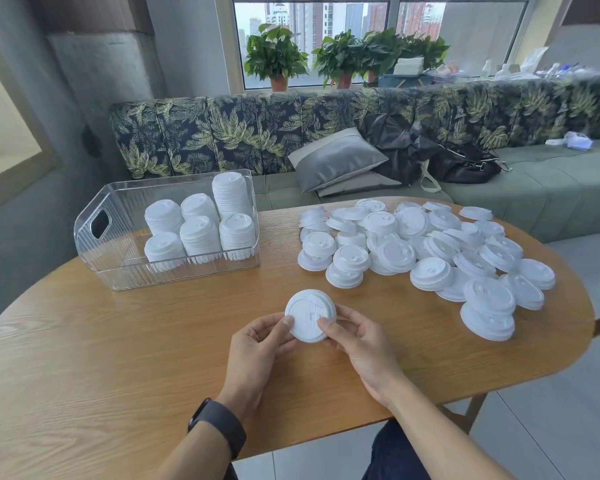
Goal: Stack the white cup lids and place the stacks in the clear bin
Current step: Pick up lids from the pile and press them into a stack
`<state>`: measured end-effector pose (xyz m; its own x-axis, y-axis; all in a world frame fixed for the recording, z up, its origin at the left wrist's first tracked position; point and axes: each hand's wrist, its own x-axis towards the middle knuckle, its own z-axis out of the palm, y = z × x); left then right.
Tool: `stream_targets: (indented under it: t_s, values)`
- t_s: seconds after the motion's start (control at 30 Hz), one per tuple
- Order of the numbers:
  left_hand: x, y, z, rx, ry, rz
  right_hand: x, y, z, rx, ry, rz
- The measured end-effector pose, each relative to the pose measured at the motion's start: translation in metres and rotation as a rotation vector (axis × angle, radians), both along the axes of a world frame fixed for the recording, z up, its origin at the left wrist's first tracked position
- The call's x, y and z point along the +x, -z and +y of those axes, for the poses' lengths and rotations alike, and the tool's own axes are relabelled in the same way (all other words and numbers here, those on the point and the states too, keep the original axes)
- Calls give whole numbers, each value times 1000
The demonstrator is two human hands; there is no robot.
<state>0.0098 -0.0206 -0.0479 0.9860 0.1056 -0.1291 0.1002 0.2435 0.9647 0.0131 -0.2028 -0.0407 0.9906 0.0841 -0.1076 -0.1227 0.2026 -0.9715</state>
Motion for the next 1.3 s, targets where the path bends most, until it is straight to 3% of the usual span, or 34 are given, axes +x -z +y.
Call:
stream_targets:
  t_s: [1.3]
  values:
    - [-6,-12,-2,52,63,16,-4,-8,6,-135,-49,-21]
